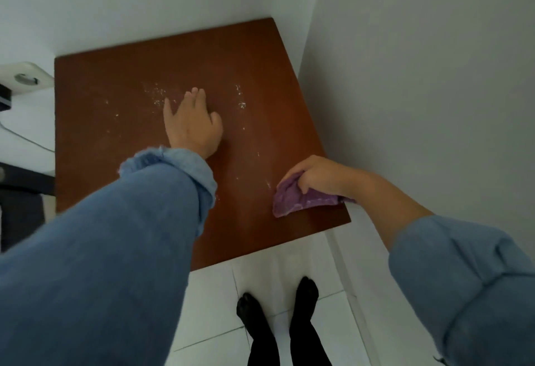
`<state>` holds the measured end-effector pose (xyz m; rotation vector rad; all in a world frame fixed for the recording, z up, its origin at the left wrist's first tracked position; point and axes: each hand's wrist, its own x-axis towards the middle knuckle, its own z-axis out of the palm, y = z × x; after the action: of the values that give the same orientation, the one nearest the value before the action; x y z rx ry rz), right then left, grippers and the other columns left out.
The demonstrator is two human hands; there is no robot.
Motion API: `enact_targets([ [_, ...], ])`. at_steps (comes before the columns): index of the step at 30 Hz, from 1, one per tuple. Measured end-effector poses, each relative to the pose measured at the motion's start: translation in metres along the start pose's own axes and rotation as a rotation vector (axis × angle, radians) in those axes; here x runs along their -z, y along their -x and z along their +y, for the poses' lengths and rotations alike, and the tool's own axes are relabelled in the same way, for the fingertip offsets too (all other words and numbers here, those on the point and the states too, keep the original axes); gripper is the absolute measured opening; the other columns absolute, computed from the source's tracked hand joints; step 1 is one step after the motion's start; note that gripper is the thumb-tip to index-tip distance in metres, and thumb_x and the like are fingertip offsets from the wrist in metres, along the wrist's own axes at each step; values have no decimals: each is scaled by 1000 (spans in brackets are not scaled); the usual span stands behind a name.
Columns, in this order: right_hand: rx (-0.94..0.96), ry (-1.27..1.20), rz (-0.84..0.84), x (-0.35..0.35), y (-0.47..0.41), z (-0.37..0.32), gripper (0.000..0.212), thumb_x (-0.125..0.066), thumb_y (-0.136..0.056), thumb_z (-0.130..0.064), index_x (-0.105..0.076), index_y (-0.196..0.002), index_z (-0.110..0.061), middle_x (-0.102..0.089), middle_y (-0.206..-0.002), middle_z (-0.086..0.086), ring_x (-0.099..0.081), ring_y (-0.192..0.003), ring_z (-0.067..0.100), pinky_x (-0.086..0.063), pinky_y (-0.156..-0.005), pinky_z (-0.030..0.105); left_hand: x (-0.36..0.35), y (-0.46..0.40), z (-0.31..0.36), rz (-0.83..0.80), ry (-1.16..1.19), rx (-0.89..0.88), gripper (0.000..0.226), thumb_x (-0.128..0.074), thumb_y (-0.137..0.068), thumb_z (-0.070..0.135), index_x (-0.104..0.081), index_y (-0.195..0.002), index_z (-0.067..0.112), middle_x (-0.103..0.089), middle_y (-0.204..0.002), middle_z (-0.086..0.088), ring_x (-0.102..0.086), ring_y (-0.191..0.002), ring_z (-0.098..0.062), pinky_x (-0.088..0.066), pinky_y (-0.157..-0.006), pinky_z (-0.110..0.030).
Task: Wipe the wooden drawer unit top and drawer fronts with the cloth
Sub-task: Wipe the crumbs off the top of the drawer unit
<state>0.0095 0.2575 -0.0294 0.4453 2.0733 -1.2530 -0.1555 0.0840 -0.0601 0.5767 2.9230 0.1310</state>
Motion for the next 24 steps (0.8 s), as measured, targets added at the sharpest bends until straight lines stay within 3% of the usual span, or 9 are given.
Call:
enact_targets([
  [5, -146, -421, 137, 46, -16, -25, 33, -55, -85, -7, -50, -113, -23, -58, -104, 7, -58, -85, 23, -49, -67, 31, -33, 39, -17, 83, 14, 80, 61, -27, -95, 30, -18, -152, 11, -17, -160, -4, -12, -148, -17, -1, -120, -48],
  [9, 21, -788, 383, 75, -57, -45, 41, -63, -84, -6, -39, -115, -20, -54, -109, 7, -59, -85, 19, -51, -66, 32, -48, 38, -24, 136, 48, 31, 62, -22, -93, 36, -25, -150, 11, -25, -158, -4, -17, -147, -16, -3, -120, -45],
  [11, 117, -847, 449, 84, -81, -55, 48, -64, -82, -1, -38, -117, -22, -53, -116, 8, -61, -91, 22, -55, -69, 34, -53, 38, -27, 153, 81, 3, 62, -21, -92, 37, -31, -148, 13, -30, -156, -2, -21, -146, -15, -9, -120, -45],
  [14, 189, -664, 608, 92, -120, -72, 53, -58, -83, 4, -37, -119, -29, -51, -120, 6, -62, -94, 23, -56, -80, 40, -55, 38, -28, 198, 146, 30, 60, -26, -91, 36, -38, -146, 14, -35, -154, 0, -26, -144, -13, -11, -120, -44],
  [17, 300, -453, 797, 103, -162, -91, 55, -54, -86, -2, -33, -131, -25, -52, -124, 3, -60, -105, 20, -51, -94, 35, -54, 35, -26, 219, 178, 45, 59, -30, -90, 34, -40, -144, 15, -37, -153, 0, -27, -144, -12, -10, -120, -42],
  [20, 281, -182, 913, 118, -201, -109, 56, -49, -92, -13, -27, -142, -20, -53, -135, 6, -58, -114, 23, -43, -89, 23, -54, 33, -27, 220, 215, 60, 58, -32, -88, 32, -41, -143, 15, -36, -153, 1, -27, -143, -11, -10, -120, -41],
  [22, 204, -48, 920, 122, -225, -114, 52, -45, -95, -18, -27, -143, -18, -54, -135, 8, -57, -116, 26, -41, -85, 24, -53, 32, -27, 224, 226, 57, 58, -33, -87, 31, -41, -143, 15, -36, -153, 2, -27, -143, -11, -11, -120, -42],
  [24, 120, 30, 924, 114, -246, -121, 49, -42, -97, -21, -28, -144, -18, -54, -135, 9, -55, -118, 28, -43, -91, 31, -53, 32, -27, 226, 247, 55, 59, -34, -86, 30, -41, -143, 15, -36, -153, 1, -27, -144, -12, -12, -120, -42],
])
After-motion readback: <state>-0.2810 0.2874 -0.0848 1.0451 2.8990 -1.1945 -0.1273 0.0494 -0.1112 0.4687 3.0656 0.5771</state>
